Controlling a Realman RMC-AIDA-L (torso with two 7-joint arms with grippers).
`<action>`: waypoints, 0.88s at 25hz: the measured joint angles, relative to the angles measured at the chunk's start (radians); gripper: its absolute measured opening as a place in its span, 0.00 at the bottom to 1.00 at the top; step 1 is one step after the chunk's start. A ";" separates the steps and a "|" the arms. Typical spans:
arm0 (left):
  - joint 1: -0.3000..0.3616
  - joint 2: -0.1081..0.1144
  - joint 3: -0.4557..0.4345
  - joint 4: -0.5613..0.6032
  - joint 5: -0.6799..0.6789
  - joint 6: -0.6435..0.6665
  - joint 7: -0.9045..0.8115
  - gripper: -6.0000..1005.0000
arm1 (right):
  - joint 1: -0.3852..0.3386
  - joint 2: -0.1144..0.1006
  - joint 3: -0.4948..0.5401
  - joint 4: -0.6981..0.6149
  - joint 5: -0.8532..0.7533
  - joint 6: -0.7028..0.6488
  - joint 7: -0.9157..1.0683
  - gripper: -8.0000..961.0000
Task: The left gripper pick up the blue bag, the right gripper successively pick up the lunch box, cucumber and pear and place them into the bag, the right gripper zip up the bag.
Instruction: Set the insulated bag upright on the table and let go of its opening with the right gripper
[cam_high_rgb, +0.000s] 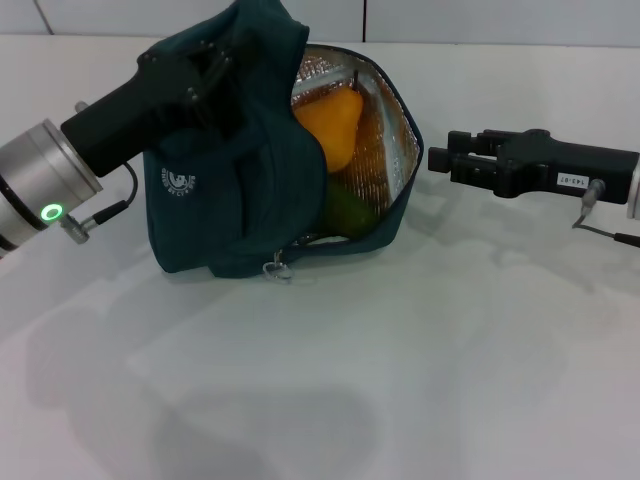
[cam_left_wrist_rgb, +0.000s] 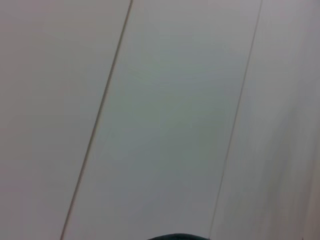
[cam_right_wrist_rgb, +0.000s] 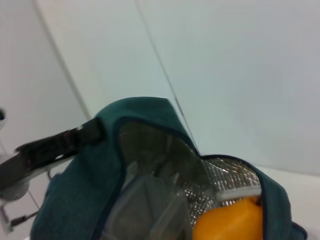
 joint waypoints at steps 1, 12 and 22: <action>0.000 0.000 0.003 0.001 0.000 0.001 0.000 0.08 | 0.003 -0.001 0.000 0.000 -0.009 0.006 0.030 0.50; -0.001 0.000 0.008 0.005 0.001 0.011 0.000 0.09 | 0.017 0.007 0.000 0.012 -0.030 0.082 0.159 0.51; -0.016 0.002 0.030 0.005 0.001 0.012 0.000 0.10 | 0.139 0.009 -0.019 0.160 -0.031 0.126 0.214 0.55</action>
